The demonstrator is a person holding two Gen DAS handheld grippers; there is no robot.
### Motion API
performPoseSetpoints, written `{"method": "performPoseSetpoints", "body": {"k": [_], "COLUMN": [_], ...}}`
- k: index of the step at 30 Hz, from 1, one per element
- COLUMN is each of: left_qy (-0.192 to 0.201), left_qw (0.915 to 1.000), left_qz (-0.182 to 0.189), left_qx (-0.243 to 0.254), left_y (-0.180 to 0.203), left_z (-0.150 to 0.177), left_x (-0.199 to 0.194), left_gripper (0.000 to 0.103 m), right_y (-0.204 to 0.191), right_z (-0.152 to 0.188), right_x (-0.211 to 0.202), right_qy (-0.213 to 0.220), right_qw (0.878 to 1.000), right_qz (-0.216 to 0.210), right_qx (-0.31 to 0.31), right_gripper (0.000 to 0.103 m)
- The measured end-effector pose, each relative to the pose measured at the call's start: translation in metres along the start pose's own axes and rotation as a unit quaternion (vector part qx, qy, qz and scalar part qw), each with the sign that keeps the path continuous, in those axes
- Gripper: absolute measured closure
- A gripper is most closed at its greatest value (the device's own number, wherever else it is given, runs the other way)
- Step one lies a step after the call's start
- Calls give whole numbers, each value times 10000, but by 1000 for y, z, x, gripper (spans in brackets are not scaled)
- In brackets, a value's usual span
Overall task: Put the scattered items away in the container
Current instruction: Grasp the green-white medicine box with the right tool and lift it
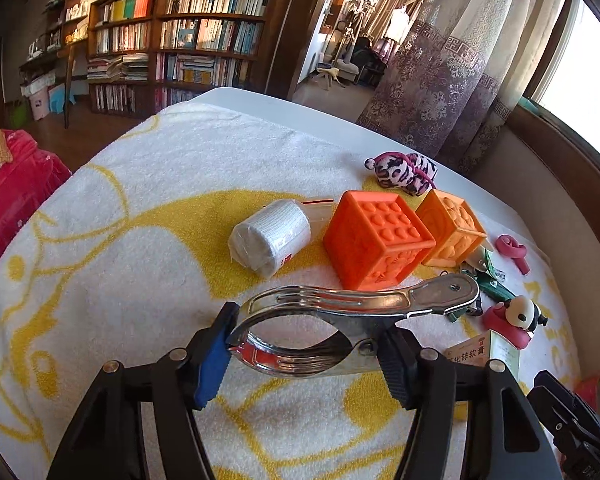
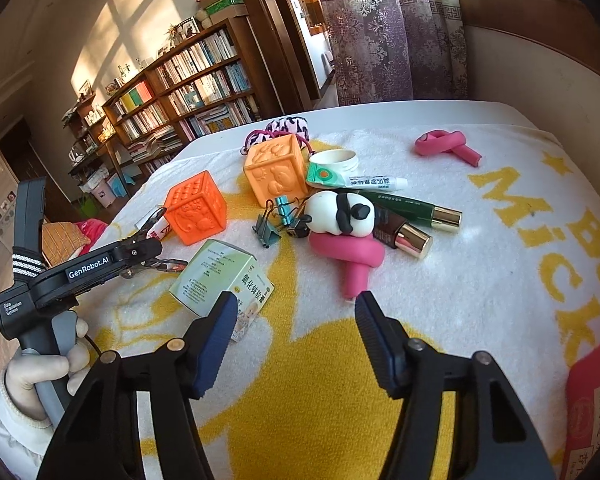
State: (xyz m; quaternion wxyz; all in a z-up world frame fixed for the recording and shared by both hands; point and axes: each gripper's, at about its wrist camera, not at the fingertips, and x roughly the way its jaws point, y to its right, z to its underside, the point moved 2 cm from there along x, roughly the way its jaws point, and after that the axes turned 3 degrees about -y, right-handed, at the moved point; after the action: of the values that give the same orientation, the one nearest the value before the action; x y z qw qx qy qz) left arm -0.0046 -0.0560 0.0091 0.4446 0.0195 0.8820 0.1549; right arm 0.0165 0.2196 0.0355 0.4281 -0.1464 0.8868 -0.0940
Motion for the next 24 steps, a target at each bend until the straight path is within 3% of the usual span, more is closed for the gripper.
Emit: {"method": "performPoseSetpoints", "body": {"k": [4,6,8,14,16,20,21,24], "left_qy": [117,140,127,220,212,163,172,200], "left_qw": [9999,9999,9999,9997,9996,9996,9996,9996], "left_qz": [70,43,62,-99,-150,-174,-173,-170], "left_qx": [-44,-56,-73,-42,-74,-123,-125,-115], "left_y": [-4,-4,-5,-7,-9,-11,-11,-11], "left_z": [-2,-2,-2,-1,-1,-1,0,0], "left_x": [-8,-9,-9,-11,-10,-7,-7,-8], "left_gripper": [36,37,36,36,36,36,36,36], "right_y": [-4,-7,-15,-49,-56,-62,-61,-62], "right_z": [-2,-2,-3,-15,-18,-17,-14,-9], "right_x": [6,10,15,36,45,66,69,64], "right_qy": [-213,-412,-570,-708,-731,-906,-933,-816], "right_qw": [9991,9964,9940,9967,9969,9947,9939,9936], "right_qz": [-348,-639,-774,-199,188,475,587,783], "right_qx": [125,377,530,342,222,77,62,-53], "right_gripper": [35,21,21,21,21,22,35,47]}}
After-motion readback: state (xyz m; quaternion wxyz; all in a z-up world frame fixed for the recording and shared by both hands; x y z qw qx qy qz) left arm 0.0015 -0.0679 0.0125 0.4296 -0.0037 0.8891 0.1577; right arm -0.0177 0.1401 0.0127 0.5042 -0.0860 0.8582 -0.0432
